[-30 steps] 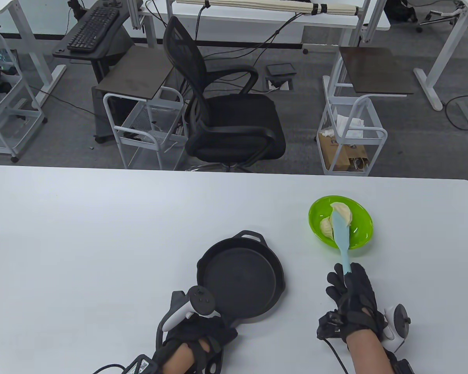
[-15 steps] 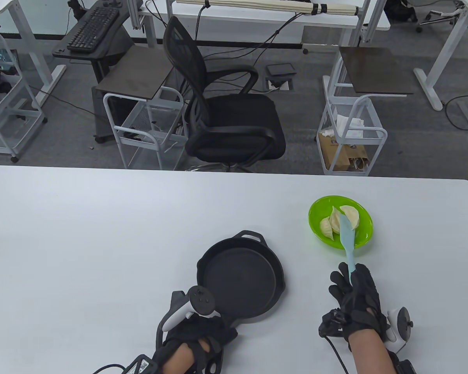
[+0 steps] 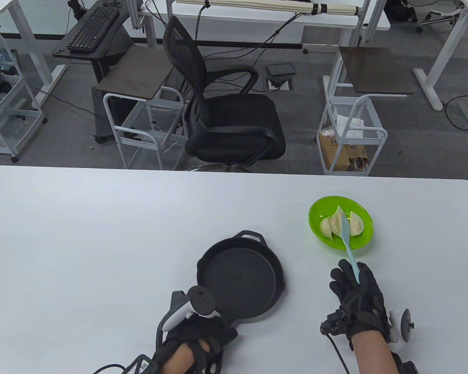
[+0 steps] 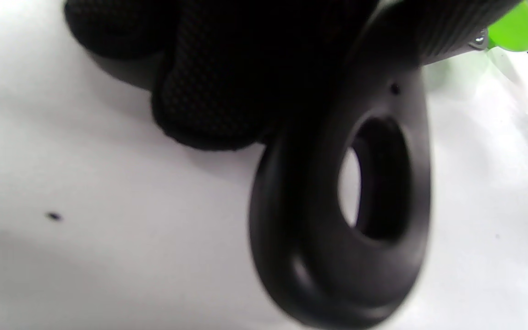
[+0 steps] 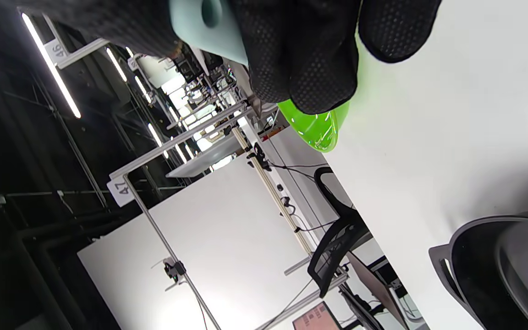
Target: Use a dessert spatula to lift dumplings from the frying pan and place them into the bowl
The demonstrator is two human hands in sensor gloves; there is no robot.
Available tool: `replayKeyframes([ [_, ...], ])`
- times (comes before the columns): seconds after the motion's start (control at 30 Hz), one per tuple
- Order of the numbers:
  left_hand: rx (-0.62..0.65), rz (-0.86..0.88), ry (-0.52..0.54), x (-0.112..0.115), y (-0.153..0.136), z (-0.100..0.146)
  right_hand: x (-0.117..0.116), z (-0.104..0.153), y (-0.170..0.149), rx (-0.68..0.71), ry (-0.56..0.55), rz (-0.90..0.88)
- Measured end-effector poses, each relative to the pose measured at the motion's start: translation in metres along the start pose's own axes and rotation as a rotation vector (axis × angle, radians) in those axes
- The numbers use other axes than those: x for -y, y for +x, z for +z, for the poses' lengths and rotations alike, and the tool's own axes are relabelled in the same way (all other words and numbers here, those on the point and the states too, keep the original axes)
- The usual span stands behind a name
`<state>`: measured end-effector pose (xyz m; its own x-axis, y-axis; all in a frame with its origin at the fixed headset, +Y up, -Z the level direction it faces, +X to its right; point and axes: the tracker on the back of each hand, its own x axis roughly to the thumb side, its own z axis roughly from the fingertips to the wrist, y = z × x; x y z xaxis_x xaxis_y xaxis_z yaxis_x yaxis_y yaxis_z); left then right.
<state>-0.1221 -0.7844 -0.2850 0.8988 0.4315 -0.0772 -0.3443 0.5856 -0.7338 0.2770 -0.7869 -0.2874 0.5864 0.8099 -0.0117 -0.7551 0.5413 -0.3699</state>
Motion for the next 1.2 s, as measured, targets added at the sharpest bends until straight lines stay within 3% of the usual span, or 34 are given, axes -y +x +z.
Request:
replayKeyframes([
  [0.4, 0.000, 0.001, 0.000, 0.000, 0.000, 0.000, -0.032, 0.012, 0.005, 0.076, 0.212, 0.345],
  [0.7, 0.000, 0.001, 0.000, 0.000, 0.000, 0.000, -0.055, 0.018, -0.012, 0.116, 0.365, 0.679],
  [0.93, 0.000, 0.001, 0.000, 0.000, 0.000, 0.000, -0.067, 0.021, -0.028, 0.104, 0.458, 0.784],
  [1.2, 0.001, 0.002, -0.002, 0.000, 0.000, 0.000, -0.065, 0.016, -0.038, 0.035, 0.486, 0.770],
])
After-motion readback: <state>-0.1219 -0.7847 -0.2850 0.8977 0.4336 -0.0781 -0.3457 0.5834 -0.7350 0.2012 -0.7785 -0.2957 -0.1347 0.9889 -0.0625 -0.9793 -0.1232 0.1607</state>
